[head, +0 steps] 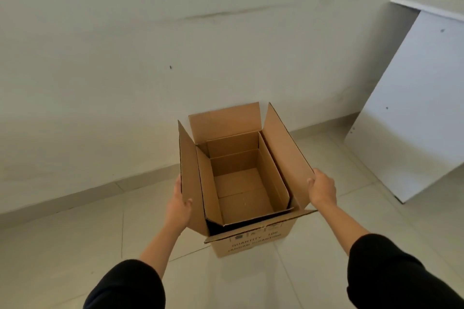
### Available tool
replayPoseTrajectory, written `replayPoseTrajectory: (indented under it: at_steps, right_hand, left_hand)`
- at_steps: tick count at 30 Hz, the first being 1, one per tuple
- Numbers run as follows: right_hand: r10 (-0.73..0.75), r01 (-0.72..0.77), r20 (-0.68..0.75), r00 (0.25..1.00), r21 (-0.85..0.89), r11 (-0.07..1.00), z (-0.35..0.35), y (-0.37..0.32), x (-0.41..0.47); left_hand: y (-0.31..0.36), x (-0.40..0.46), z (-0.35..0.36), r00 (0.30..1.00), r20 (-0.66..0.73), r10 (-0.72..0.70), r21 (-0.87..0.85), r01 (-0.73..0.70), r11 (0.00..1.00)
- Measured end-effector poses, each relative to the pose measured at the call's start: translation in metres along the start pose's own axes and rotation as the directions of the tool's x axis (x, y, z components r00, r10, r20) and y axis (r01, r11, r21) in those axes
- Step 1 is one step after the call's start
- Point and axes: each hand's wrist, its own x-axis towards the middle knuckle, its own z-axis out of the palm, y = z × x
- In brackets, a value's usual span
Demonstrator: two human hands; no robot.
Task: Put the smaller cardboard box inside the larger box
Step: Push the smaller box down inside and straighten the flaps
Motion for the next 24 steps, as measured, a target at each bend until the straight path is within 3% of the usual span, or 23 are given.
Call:
replayPoseTrajectory:
  at_steps: [12,24]
  right_hand:
    - [0.046,-0.049,0.050,0.998,0.054,0.997,-0.063,0.076,0.061]
    - [0.086,-0.088,0.066,0.994,0.018,0.996,-0.084,0.110,0.114]
  left_hand:
    - [0.071,-0.039,0.124,0.989,-0.131,-0.062,0.082,0.073,0.994]
    - [0.127,0.002,0.170,0.995,-0.094,0.014,0.167,0.002,0.986]
